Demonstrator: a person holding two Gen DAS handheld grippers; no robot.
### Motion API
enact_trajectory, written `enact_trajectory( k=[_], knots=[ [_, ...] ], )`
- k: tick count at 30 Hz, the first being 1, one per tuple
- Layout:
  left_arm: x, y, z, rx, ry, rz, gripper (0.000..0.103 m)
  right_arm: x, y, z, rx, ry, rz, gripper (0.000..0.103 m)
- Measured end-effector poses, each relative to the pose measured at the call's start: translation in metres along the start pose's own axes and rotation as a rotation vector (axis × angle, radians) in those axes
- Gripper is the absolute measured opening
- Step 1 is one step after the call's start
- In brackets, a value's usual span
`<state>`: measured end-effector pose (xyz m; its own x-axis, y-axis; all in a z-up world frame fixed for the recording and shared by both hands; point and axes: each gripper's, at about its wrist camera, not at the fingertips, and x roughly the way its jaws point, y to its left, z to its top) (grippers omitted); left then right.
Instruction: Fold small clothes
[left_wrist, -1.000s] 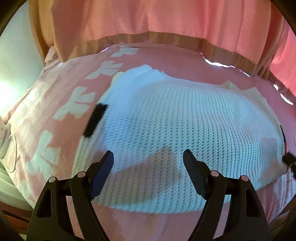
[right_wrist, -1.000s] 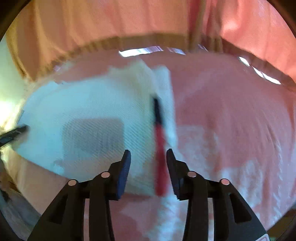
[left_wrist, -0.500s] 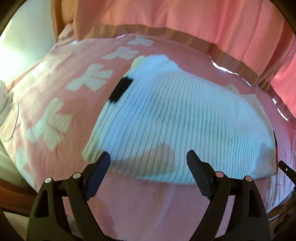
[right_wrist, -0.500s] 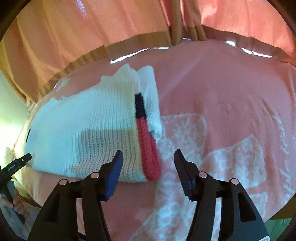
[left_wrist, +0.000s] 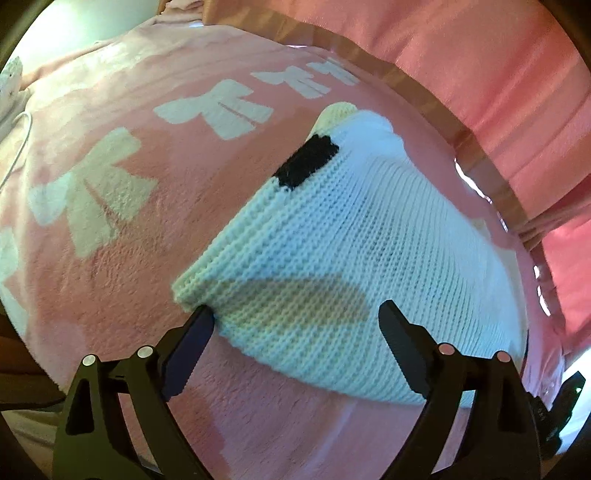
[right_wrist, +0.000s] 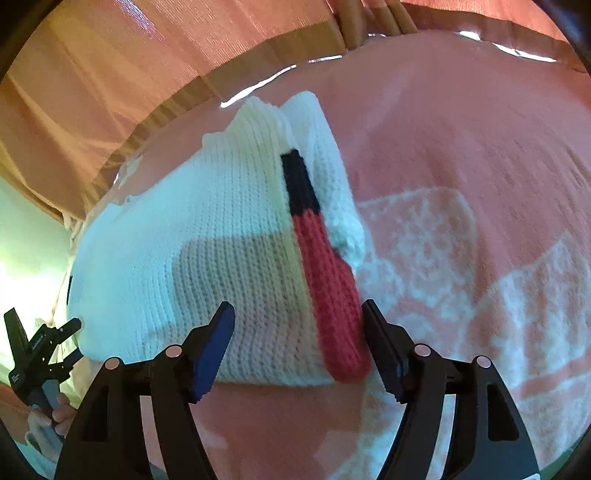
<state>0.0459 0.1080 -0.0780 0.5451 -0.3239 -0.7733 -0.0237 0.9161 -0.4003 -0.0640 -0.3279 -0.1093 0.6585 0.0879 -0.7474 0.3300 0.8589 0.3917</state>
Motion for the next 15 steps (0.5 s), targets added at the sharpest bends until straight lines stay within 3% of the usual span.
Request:
enact_trajectory(
  k=[1, 3, 5, 7, 12, 15],
  knots=[
    [0.001, 0.0, 0.002, -0.009, 0.001, -0.014, 0.084, 0.002, 0.001, 0.001, 0.0, -0.005, 0.005, 0.062],
    [0.001, 0.0, 0.005, -0.013, 0.005, -0.02, 0.06, 0.004, 0.004, 0.004, -0.009, -0.015, -0.002, 0.018],
    [0.002, 0.001, 0.008, -0.018, 0.024, -0.045, 0.022, 0.001, 0.004, 0.006, -0.006, -0.023, 0.023, 0.014],
    [-0.005, 0.001, 0.01, -0.026, 0.041, -0.092, 0.011, -0.016, 0.011, 0.008, -0.035, -0.059, 0.028, 0.012],
    [-0.05, -0.001, 0.001, 0.05, 0.034, -0.124, 0.01, -0.071, 0.013, -0.002, -0.089, -0.127, 0.029, 0.011],
    [-0.042, 0.014, -0.014, 0.043, 0.112, -0.095, 0.011, -0.065, 0.003, -0.023, -0.099, -0.07, -0.037, 0.014]
  ],
)
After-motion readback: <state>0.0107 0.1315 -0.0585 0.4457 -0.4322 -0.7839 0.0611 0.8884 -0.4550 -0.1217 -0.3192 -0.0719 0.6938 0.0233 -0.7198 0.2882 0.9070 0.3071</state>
